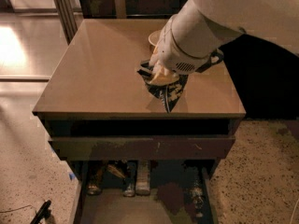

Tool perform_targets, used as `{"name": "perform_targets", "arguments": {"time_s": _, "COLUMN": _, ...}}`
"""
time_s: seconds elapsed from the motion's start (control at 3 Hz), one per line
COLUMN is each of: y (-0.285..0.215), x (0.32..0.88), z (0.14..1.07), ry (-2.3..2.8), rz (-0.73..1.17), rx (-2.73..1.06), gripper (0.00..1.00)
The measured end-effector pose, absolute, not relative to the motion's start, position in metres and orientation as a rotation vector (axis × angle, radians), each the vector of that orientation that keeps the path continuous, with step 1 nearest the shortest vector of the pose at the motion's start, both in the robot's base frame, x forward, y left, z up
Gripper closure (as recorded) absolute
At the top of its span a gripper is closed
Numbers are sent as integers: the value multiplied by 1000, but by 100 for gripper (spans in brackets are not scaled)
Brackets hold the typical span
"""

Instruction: Place blue chip bag into middle drawer

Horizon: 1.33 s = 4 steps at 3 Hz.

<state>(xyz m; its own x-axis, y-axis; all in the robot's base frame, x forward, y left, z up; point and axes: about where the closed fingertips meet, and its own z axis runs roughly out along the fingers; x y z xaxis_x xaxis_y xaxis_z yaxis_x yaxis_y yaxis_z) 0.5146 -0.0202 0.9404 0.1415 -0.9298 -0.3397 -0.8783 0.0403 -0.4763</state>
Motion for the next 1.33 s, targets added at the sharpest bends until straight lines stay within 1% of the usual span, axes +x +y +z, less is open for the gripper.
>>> {"name": "perform_targets", "arguments": {"time_s": 0.33, "y": -52, "x": 487, "z": 953, "ry": 1762, "rz": -217, "rx": -1709, "gripper": 100}}
{"name": "perform_targets", "arguments": {"time_s": 0.67, "y": -50, "x": 487, "z": 958, "ry": 1745, "rz": -221, "rx": -1705, "gripper": 100}}
{"name": "perform_targets", "arguments": {"time_s": 1.0, "y": -67, "x": 471, "z": 973, "ry": 1688, "rz": -267, "rx": -1660, "gripper": 100}}
{"name": "perform_targets", "arguments": {"time_s": 1.33, "y": -98, "x": 441, "z": 977, "ry": 1663, "rz": -321, "rx": -1627, "gripper": 100}}
